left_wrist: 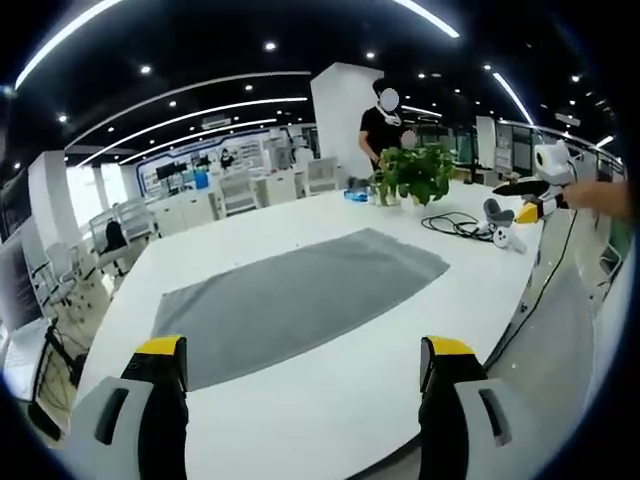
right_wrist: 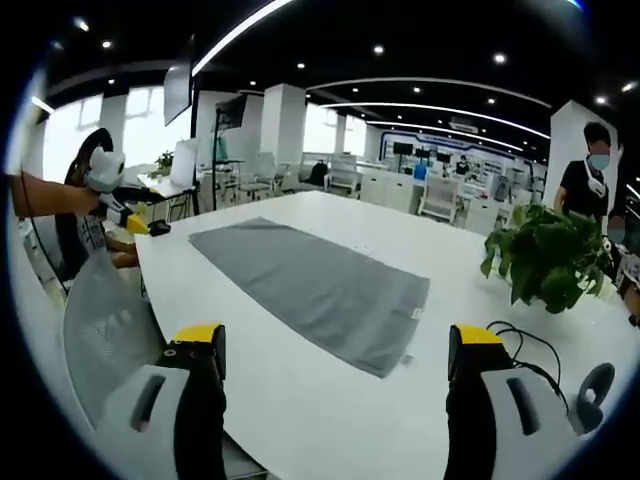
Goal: Fold the towel on the table until its edges align and the towel forms a compact rectangular stack.
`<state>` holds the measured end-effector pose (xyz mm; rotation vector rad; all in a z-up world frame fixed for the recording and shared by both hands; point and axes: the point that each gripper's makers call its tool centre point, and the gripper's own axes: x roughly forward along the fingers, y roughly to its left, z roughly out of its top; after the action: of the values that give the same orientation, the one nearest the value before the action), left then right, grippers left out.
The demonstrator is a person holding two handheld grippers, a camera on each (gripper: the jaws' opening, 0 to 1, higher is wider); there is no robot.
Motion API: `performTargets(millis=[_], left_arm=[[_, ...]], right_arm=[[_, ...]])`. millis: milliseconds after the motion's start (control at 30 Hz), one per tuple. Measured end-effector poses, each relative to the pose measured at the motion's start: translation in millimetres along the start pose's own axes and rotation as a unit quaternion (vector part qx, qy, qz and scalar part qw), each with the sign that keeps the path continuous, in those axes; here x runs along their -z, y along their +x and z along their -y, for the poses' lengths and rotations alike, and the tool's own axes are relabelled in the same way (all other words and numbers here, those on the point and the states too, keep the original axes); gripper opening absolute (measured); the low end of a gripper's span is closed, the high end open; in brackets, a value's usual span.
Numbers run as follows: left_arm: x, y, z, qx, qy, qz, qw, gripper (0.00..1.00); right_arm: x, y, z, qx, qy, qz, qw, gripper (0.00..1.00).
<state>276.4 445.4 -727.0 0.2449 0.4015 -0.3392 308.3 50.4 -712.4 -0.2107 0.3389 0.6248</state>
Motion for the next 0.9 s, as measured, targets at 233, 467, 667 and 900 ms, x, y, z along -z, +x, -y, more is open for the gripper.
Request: performTargets(millis=[233, 467, 667, 900], left_arm=[[-4.0, 0.2, 5.9, 0.002, -0.009, 0.001, 1.0000, 0.99], [-8.2, 1.2, 9.2, 0.007, -0.010, 0.002, 0.9999, 0.99], [-9.9, 3.8, 5.6, 0.012, -0.015, 0.002, 0.9998, 0.99], [-15.8, 6.9, 4.4, 0.023, -0.020, 0.006, 0.9995, 0.99]], right_arm=[[-2.6, -3.3, 2.1, -0.005, -0.002, -0.001, 1.0000, 0.93], [-3.7, -4.3, 1.5, -0.007, -0.001, -0.006, 1.0000, 0.93], [-7.3, 1.5, 0.9, -0.003, 0.002, -0.010, 0.9999, 0.92], [-15.5, 7.5, -1.8, 0.007, 0.002, -0.012, 0.9999, 0.91]])
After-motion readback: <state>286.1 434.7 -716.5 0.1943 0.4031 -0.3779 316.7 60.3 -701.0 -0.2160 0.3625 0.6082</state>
